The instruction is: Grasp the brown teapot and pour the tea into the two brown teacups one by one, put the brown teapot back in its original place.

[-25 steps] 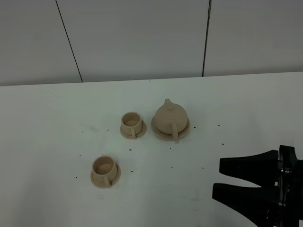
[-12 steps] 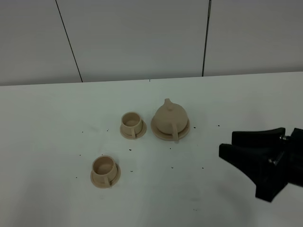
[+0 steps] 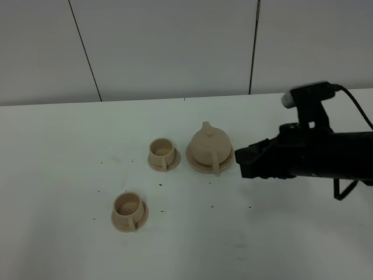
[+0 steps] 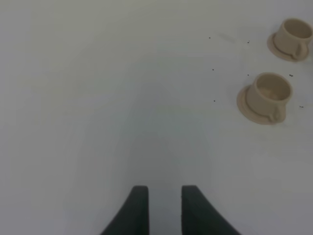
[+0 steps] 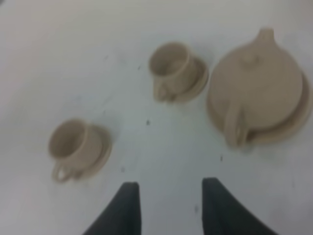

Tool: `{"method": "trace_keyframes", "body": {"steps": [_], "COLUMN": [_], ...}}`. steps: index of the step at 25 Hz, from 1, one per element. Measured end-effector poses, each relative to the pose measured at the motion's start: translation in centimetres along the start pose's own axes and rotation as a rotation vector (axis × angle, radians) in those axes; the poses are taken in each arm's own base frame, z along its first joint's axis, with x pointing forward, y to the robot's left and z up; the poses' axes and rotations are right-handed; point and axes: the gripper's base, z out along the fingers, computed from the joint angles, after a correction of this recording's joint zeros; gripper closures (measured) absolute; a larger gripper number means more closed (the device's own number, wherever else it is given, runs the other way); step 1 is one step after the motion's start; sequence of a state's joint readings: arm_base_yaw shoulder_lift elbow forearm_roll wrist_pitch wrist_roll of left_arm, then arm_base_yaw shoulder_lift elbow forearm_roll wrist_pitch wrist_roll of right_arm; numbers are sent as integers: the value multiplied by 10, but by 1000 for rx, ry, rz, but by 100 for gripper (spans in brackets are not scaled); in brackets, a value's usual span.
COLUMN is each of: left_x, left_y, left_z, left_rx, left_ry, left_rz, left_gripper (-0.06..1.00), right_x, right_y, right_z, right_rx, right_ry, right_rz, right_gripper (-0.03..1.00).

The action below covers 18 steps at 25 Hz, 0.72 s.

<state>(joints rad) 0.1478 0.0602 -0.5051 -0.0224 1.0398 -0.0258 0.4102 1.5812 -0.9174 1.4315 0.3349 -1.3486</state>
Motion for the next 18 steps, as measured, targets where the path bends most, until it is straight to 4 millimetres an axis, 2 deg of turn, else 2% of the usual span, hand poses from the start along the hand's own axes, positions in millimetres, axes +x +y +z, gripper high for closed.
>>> {"method": "trace_keyframes", "body": {"steps": [5, 9, 14, 18], "left_x": [0, 0, 0, 0], "left_y": [0, 0, 0, 0], "left_z": [0, 0, 0, 0], "left_rx": [0, 0, 0, 0], "left_ry": [0, 0, 0, 0], "left_rz": [0, 0, 0, 0], "left_gripper": [71, 71, 71, 71], "right_x": [-37, -60, -77, -77], "right_y": [1, 0, -8, -12], "right_z": [23, 32, 34, 43], "right_rx": [20, 37, 139, 146], "right_ry": [20, 162, 378, 417], "right_rz": [63, 63, 37, 47], "right_gripper": [68, 68, 68, 68]}}
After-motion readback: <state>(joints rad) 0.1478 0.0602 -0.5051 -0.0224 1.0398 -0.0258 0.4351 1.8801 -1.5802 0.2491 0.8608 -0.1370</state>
